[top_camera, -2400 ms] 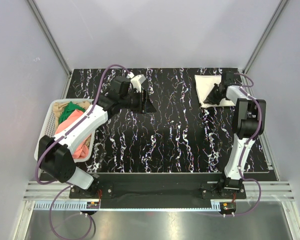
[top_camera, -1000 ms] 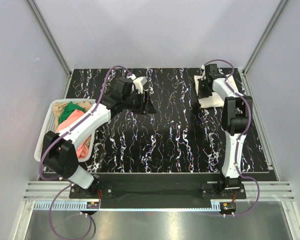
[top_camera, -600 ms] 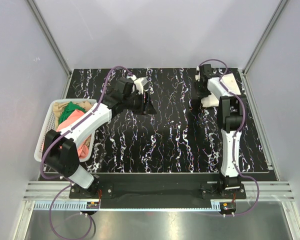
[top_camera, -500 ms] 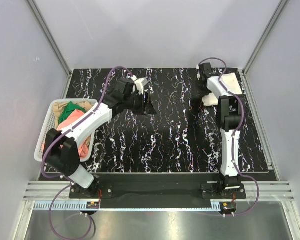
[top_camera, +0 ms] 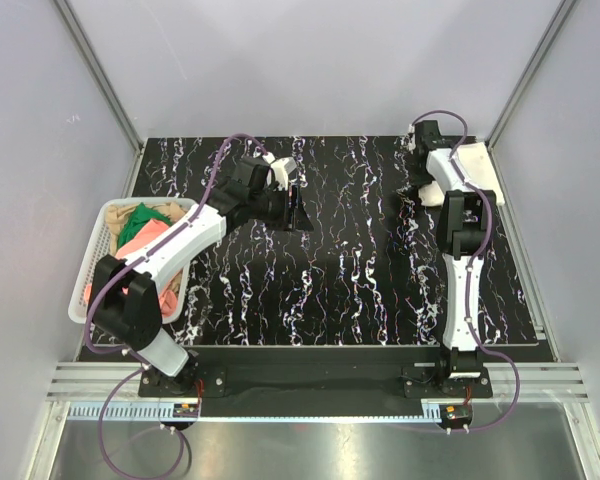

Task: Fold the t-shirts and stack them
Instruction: Neatly place the folded tshirt to the corner, then reset both grippers

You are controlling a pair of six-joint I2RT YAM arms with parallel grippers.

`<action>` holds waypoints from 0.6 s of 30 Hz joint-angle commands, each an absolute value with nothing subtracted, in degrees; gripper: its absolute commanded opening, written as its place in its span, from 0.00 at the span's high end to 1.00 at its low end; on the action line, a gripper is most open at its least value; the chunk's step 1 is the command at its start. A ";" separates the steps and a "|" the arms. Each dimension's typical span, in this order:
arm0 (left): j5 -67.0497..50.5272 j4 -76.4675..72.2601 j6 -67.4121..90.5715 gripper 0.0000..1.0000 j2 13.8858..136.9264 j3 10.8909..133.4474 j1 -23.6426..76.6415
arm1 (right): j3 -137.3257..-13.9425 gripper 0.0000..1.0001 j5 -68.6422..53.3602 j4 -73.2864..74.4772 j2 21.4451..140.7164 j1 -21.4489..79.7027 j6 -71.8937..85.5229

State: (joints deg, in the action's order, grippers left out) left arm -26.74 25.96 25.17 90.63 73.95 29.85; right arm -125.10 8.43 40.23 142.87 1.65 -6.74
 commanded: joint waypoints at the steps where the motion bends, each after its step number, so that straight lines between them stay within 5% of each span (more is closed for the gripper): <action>1: -27.69 24.79 23.30 0.47 90.27 77.34 29.97 | -123.85 0.85 6.42 41.31 135.54 3.95 -4.84; 6: -22.42 25.05 22.32 0.47 84.39 79.19 29.97 | -109.48 0.87 -8.41 39.48 117.40 6.68 9.03; 9: -17.94 25.66 22.06 0.46 78.50 80.42 29.88 | -97.97 0.77 -9.92 38.58 105.06 10.36 15.02; 12: -12.75 25.93 21.80 0.44 71.65 79.11 29.80 | -88.20 0.57 -11.08 39.20 93.37 12.13 20.20; 13: -11.79 26.01 21.71 0.43 68.50 77.80 29.71 | -85.89 0.39 -11.60 39.11 90.29 12.22 21.95; 14: -10.04 26.89 21.88 0.17 67.07 77.00 29.62 | -83.52 0.14 -13.86 38.59 83.91 12.30 24.93; 15: -8.98 27.42 22.32 0.01 64.36 75.69 29.36 | -79.15 0.01 -14.76 36.93 80.72 12.30 26.70; 18: -7.74 30.58 22.06 0.01 59.88 73.66 29.18 | -71.66 0.00 -17.49 34.27 68.58 12.39 30.67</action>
State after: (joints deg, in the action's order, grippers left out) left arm -12.43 27.86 22.72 63.20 75.94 29.58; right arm -78.35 -13.26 36.51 75.50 12.99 22.90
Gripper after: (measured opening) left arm 0.984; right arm 0.990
